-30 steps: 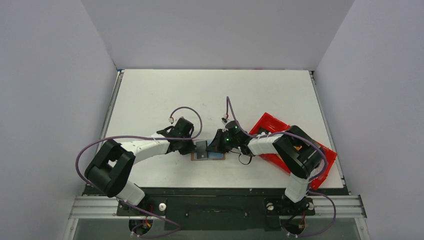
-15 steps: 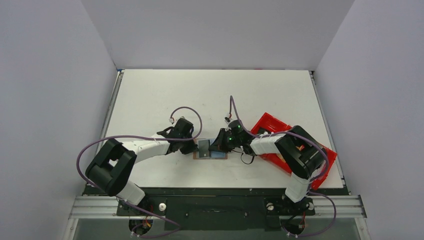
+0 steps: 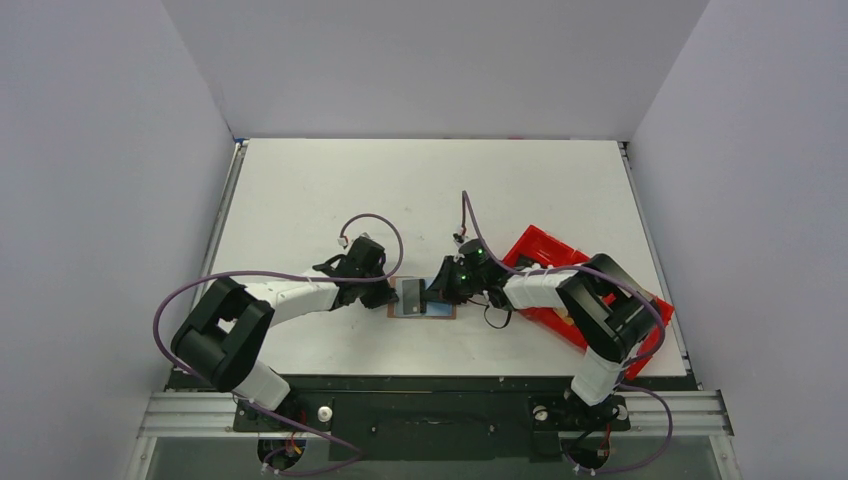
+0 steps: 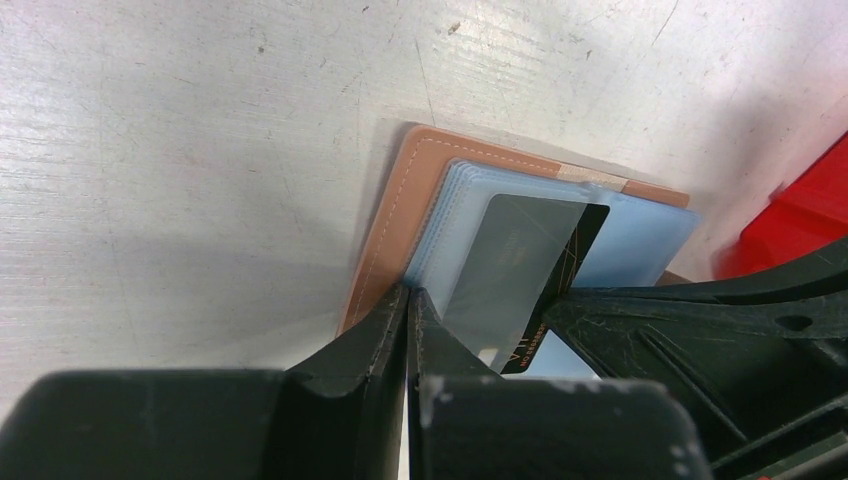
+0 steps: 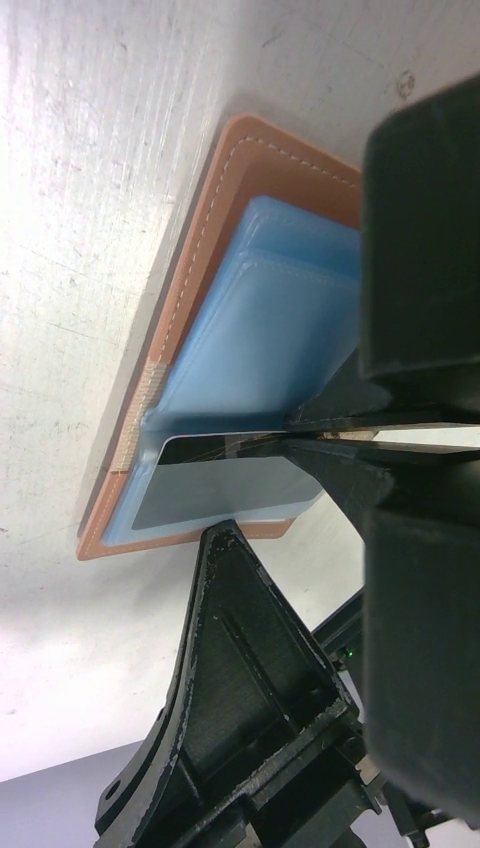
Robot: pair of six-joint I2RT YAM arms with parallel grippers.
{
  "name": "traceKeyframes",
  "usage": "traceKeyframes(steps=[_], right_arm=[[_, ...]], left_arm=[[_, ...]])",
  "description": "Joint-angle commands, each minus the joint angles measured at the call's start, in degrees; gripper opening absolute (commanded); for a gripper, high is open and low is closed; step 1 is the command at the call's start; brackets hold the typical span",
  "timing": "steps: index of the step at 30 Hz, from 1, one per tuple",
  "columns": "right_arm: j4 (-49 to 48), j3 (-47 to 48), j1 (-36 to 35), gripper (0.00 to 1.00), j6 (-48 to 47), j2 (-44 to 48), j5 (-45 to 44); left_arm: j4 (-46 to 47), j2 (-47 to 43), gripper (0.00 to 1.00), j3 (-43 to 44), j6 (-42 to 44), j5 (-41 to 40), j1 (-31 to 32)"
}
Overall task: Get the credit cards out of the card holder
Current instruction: Remove the credit card from the card holder.
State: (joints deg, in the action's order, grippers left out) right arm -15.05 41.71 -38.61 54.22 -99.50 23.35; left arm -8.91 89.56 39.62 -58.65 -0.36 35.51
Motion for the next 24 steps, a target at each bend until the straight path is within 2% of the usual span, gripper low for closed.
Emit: traceKeyframes(steps=[1, 24], right_arm=[[3.49, 0.71, 0.77, 0.00, -2.80, 2.81, -4.40], [10.33, 0.29, 1.86, 0.00, -6.23, 10.60, -5.87]], left_arm=[[-15.86, 6.97, 0.00, -6.95, 2.39, -5.50, 0.00], [-18.49, 0.31, 0.00, -7.64, 1.70, -6.80, -0.44]])
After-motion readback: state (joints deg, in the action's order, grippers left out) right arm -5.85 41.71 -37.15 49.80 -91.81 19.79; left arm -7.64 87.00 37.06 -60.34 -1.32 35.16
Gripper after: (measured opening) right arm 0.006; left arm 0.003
